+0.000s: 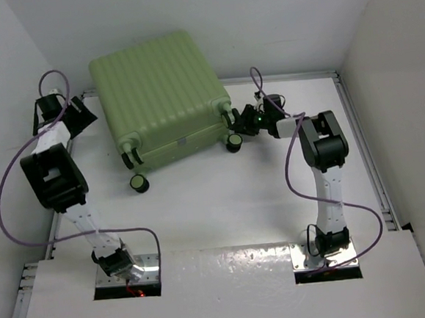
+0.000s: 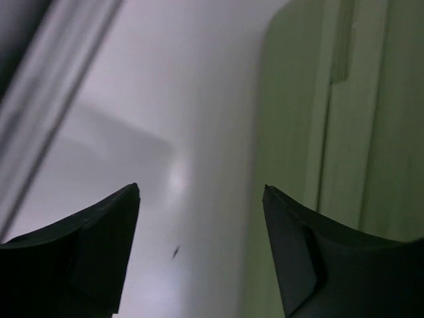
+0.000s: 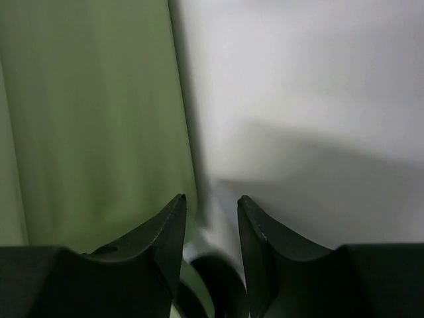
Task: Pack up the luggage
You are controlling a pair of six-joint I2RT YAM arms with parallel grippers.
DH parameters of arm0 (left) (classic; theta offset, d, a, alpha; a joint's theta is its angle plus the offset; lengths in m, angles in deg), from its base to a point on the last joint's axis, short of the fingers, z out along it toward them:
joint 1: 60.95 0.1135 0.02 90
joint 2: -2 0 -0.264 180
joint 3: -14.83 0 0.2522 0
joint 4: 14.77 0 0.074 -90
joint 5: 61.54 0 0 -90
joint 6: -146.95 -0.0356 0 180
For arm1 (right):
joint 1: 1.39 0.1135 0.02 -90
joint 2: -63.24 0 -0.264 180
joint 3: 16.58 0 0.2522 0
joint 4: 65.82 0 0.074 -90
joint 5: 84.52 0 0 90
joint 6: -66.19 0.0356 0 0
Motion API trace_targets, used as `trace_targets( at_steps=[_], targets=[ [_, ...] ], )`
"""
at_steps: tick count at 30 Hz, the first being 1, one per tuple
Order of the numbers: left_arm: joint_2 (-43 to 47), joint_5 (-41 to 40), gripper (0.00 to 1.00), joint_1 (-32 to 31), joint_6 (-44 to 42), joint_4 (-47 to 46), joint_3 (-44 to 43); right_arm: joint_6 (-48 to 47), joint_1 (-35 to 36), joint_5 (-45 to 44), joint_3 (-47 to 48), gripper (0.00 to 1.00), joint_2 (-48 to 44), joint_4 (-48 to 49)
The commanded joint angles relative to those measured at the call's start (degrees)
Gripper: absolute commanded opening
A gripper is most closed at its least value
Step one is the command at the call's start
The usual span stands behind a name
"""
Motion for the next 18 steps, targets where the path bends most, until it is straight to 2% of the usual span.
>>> trace_targets(
  at_steps=[1,2,4,9,15,18],
  targets=[
    [-6.6,9.94,0.75,-2.93,0.9,-6.61,-8.77,-4.26,3.93,6.96,-8.53,0.38,-3.32,-5.57],
    [-10.63,15.1,0.74,-4.24,0.9,-6.62,-10.96,-4.62,4.72,8.88,-12.57,0.38,-5.16,-3.04],
    [-12.68,19.95,0.74,-6.44,0.9,-10.55,-10.98,-5.4,6.48,10.56,-19.0,0.38,-8.34,1.28],
    [-16.99,27.09,0.74,-14.61,-1.3,-13.13,-13.79,-5.94,11.93,14.17,-32.71,0.36,-16.5,11.57],
    [-18.67,26.58,0.8,-19.62,-2.61,-11.64,-14.41,-1.72,17.91,13.3,-43.18,0.34,-25.11,20.45],
    [-16.75,20.53,0.83,-18.23,1.23,-14.86,-11.79,-0.58,17.57,11.89,-47.67,0.34,-32.84,20.11]
  ],
)
